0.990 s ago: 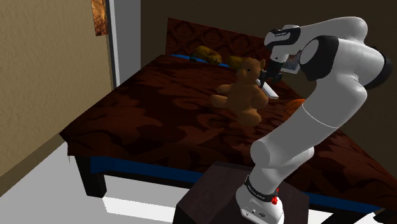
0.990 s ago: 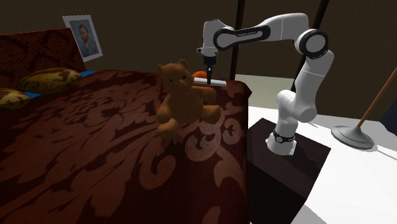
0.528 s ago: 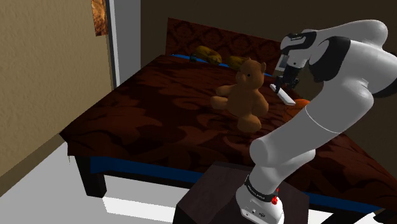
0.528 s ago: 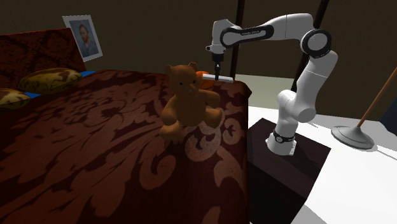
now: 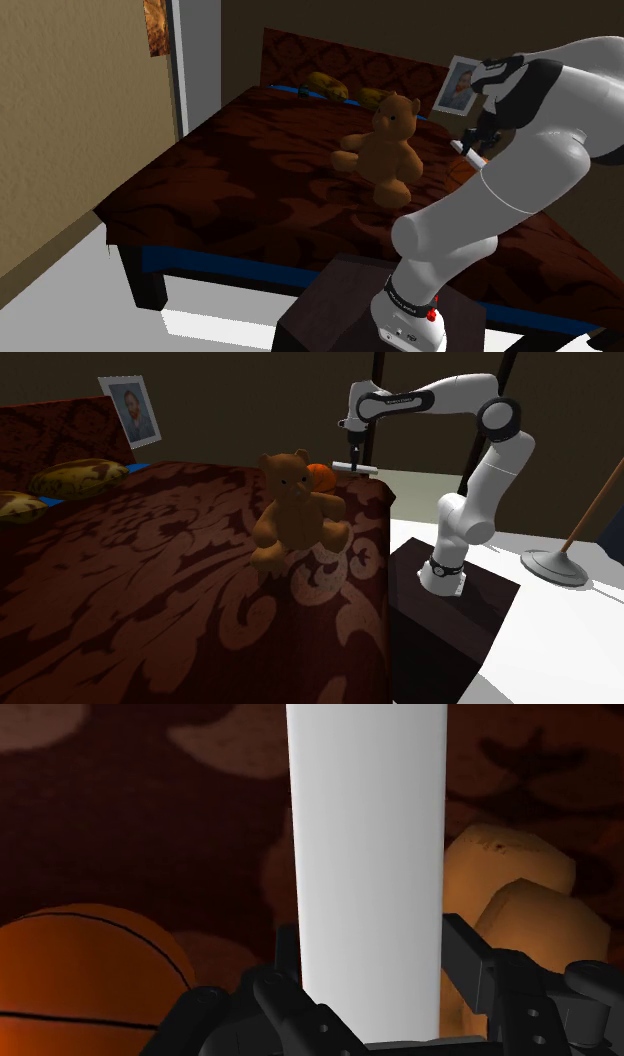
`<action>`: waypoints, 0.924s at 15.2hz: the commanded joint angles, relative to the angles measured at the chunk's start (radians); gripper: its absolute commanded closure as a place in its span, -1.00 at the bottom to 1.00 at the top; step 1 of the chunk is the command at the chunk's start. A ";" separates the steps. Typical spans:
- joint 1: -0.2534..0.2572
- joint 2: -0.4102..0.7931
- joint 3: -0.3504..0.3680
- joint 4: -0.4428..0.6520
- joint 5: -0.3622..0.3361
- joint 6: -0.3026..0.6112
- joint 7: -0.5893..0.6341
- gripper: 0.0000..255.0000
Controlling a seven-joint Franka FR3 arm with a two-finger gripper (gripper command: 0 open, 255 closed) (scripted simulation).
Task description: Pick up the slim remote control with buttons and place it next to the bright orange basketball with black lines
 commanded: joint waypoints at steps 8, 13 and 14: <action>-0.058 0.063 -0.181 0.078 0.014 0.004 -0.251 1.00; -0.060 0.065 -0.189 0.013 0.011 0.071 -0.249 1.00; -0.061 0.066 -0.191 0.000 0.011 0.084 -0.249 1.00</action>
